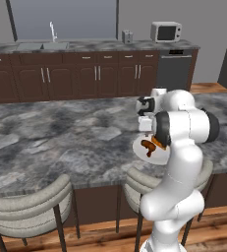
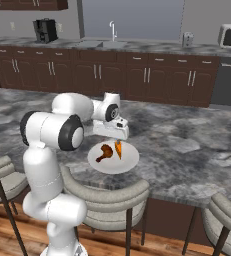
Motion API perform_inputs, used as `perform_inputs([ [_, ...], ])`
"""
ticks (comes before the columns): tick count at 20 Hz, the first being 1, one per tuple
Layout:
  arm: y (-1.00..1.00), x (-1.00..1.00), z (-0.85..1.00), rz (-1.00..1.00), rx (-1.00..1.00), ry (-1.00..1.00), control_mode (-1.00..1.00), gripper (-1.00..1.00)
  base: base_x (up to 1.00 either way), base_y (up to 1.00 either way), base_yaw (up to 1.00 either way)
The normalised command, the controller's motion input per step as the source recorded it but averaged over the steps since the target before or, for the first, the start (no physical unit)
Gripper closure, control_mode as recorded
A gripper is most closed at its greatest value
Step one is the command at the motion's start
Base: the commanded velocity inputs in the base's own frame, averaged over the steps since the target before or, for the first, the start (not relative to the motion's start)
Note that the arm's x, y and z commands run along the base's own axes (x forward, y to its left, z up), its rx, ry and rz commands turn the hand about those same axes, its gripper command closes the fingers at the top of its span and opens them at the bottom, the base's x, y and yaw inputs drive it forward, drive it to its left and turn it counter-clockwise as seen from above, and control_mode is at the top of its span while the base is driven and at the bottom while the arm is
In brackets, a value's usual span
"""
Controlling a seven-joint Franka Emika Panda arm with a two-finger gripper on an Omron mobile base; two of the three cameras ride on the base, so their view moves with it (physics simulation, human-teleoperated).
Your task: Take the cheese, chicken drumstick, and onion from the fridge and place them on the plate on the dining counter to create an appetizer plate.
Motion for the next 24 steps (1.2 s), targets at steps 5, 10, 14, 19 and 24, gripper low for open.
perform_inputs([
  [5,0.0,-0.49,0.53,0.0,0.0,0.01,-1.0,-1.0,0.0,0.0,0.0],
  [10,0.0,-1.0,0.33,0.0,0.0,-0.05,-1.0,-1.0,0.0,0.0,0.0],
  [14,0.13,-1.0,0.28,0.0,-0.02,-0.12,-1.0,-1.0,0.0,0.0,0.0],
  [19,0.35,-1.0,0.15,0.0,-0.06,-0.13,-1.0,-1.0,0.0,0.0,0.0],
  [24,0.44,-1.0,0.13,0.0,-0.11,-0.15,-1.0,-1.0,0.0,0.0,0.0],
])
